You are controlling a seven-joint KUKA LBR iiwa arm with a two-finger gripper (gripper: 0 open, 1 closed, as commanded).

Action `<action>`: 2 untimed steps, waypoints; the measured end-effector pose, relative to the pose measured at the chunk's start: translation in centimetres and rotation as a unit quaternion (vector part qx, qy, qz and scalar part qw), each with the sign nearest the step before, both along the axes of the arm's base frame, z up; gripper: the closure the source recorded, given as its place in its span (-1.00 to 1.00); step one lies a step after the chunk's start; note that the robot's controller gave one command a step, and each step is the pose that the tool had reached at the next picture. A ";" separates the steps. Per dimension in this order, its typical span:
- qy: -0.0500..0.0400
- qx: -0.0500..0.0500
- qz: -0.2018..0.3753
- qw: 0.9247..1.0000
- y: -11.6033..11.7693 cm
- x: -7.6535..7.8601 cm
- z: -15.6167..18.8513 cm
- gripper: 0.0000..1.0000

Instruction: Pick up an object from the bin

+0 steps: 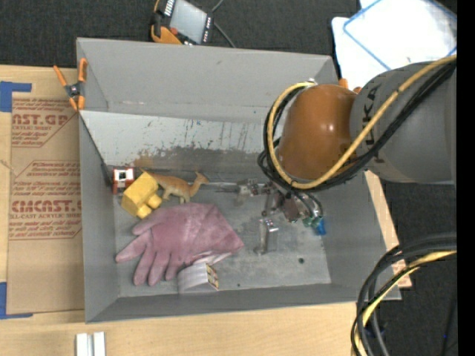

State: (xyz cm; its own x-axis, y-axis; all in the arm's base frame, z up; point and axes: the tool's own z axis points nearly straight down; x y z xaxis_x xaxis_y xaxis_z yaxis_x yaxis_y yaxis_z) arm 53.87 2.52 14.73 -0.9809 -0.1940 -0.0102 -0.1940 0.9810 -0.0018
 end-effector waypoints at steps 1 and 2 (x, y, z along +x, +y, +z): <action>0.000 0.000 0.000 1.000 0.0 0.0 0.0 -1.00; 0.003 0.000 0.043 0.999 1.6 -3.3 -6.5 -1.00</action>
Offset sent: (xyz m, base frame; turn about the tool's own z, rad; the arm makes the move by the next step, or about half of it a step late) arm -0.0305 0.0146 -0.0611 -0.0856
